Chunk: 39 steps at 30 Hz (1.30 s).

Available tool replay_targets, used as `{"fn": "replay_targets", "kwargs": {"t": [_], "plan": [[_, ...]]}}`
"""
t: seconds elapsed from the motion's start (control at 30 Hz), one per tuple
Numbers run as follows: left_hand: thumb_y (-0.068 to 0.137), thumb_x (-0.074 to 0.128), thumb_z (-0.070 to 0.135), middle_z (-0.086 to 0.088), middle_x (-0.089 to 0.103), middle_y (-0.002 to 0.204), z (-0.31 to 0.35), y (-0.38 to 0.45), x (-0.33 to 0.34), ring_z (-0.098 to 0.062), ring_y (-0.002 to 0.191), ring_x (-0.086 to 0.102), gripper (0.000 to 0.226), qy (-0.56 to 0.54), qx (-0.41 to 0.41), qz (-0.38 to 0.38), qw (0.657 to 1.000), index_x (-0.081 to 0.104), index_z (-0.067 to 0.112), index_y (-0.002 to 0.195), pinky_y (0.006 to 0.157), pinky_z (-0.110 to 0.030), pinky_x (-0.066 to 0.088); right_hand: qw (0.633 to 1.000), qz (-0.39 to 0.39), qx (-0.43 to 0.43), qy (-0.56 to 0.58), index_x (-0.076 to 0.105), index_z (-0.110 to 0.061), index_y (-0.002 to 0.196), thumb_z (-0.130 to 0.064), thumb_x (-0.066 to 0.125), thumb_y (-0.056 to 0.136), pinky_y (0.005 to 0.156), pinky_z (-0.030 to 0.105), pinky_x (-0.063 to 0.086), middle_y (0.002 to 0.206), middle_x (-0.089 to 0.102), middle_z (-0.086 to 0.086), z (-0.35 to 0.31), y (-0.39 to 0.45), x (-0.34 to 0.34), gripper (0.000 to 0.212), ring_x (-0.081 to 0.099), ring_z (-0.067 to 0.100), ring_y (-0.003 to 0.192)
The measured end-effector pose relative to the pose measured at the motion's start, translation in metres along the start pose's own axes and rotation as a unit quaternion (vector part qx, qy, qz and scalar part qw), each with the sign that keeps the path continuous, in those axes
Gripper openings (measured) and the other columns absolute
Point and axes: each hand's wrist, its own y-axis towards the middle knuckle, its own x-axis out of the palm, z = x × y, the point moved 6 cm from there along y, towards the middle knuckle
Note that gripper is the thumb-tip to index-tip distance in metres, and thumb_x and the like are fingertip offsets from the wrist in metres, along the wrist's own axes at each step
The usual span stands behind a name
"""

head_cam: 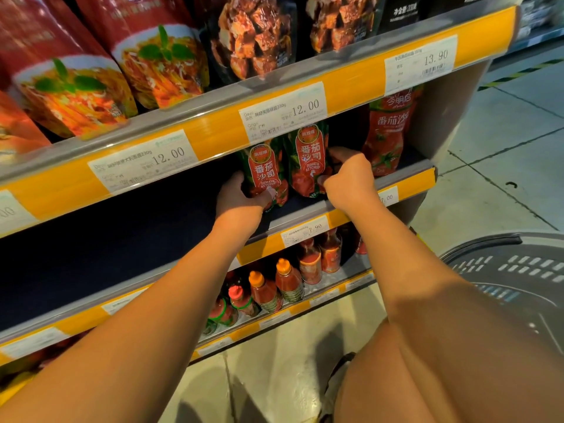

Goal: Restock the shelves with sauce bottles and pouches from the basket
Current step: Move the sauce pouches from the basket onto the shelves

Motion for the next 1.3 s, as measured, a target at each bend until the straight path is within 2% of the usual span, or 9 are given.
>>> {"fn": "replay_targets", "kwargs": {"t": [0.07, 0.17, 0.3, 0.67, 0.87, 0.97, 1.07, 1.13, 1.3], "plan": [[0.089, 0.081, 0.033, 0.001, 0.066, 0.133, 0.001, 0.001, 0.001, -0.015, 0.112, 0.061, 0.051, 0.006, -0.001, 0.002, 1.000, 0.061, 0.018, 0.133, 0.096, -0.036, 0.050, 1.000, 0.010, 0.004, -0.008, 0.058, -0.015, 0.145, -0.001, 0.076, 0.086, 0.083, 0.029, 0.051, 0.117, 0.069, 0.006, -0.001, 0.000, 0.002, 0.063, 0.057, 0.010, 0.084], [0.089, 0.081, 0.035, -0.002, 0.067, 0.133, 0.002, 0.002, 0.003, -0.018, 0.115, 0.062, 0.051, 0.022, 0.002, 0.005, 1.000, 0.061, 0.017, 0.132, 0.094, -0.035, 0.050, 1.000, 0.022, 0.006, -0.007, 0.056, -0.017, 0.146, 0.002, 0.072, 0.087, 0.081, 0.026, 0.050, 0.123, 0.069, 0.008, -0.002, -0.001, 0.003, 0.064, 0.057, 0.014, 0.093], [0.089, 0.081, 0.034, -0.003, 0.069, 0.128, 0.005, 0.005, 0.005, -0.017, 0.108, 0.063, 0.046, 0.038, 0.012, 0.019, 0.999, 0.063, 0.016, 0.127, 0.088, -0.030, 0.045, 0.999, 0.033, 0.028, 0.015, 0.057, -0.016, 0.145, 0.004, 0.068, 0.089, 0.085, 0.034, 0.057, 0.122, 0.069, 0.009, -0.001, -0.003, 0.006, 0.061, 0.065, 0.023, 0.102], [0.089, 0.081, 0.034, -0.004, 0.068, 0.131, 0.010, 0.007, 0.010, -0.022, 0.119, 0.063, 0.048, 0.056, 0.006, 0.033, 0.998, 0.062, 0.017, 0.130, 0.090, -0.029, 0.044, 0.997, 0.063, 0.045, 0.020, 0.054, -0.020, 0.148, 0.003, 0.065, 0.091, 0.082, 0.025, 0.047, 0.136, 0.064, 0.010, -0.005, -0.007, 0.005, 0.063, 0.064, 0.029, 0.118], [0.088, 0.081, 0.037, -0.004, 0.065, 0.136, 0.007, 0.008, 0.009, -0.026, 0.123, 0.061, 0.055, 0.053, -0.012, 0.012, 0.998, 0.058, 0.018, 0.134, 0.092, -0.032, 0.044, 0.998, 0.042, 0.048, -0.017, 0.050, -0.016, 0.149, 0.000, 0.067, 0.090, 0.086, 0.034, 0.053, 0.137, 0.062, 0.013, -0.013, -0.011, 0.001, 0.063, 0.062, 0.034, 0.121], [0.087, 0.082, 0.036, -0.005, 0.060, 0.145, 0.007, 0.004, 0.000, -0.027, 0.131, 0.056, 0.066, 0.049, -0.022, 0.001, 0.999, 0.053, 0.020, 0.143, 0.105, -0.039, 0.048, 0.994, 0.055, 0.076, -0.050, 0.054, -0.015, 0.141, -0.005, 0.070, 0.088, 0.084, 0.043, 0.059, 0.127, 0.065, 0.015, -0.016, -0.015, -0.007, 0.057, 0.065, 0.038, 0.110], [0.088, 0.082, 0.029, -0.005, 0.062, 0.139, 0.005, -0.006, -0.014, -0.025, 0.128, 0.059, 0.057, 0.008, -0.028, -0.008, 1.000, 0.056, 0.018, 0.137, 0.107, -0.041, 0.050, 0.990, 0.061, 0.092, -0.086, 0.057, -0.011, 0.104, -0.007, 0.070, 0.085, 0.064, 0.039, 0.051, 0.109, 0.067, 0.018, -0.020, -0.020, -0.015, 0.024, 0.067, 0.040, 0.093], [0.090, 0.081, 0.023, -0.007, 0.064, 0.133, 0.002, -0.015, -0.026, -0.024, 0.125, 0.060, 0.047, -0.020, -0.021, -0.009, 1.000, 0.059, 0.015, 0.131, 0.107, -0.041, 0.051, 0.990, 0.066, 0.086, -0.095, 0.052, -0.009, 0.094, -0.011, 0.073, 0.084, 0.061, 0.036, 0.045, 0.108, 0.065, 0.017, -0.024, -0.024, -0.016, 0.024, 0.065, 0.040, 0.089], [0.092, 0.078, 0.029, -0.003, 0.065, 0.130, -0.006, -0.040, -0.062, -0.018, 0.124, 0.061, 0.035, -0.044, 0.009, -0.002, 0.999, 0.062, 0.022, 0.123, 0.096, -0.029, 0.052, 0.994, 0.069, 0.065, -0.056, 0.051, -0.015, 0.091, -0.025, 0.078, 0.084, 0.064, 0.038, 0.042, 0.095, 0.060, 0.008, -0.033, -0.047, -0.016, 0.030, 0.058, 0.033, 0.085]]}}
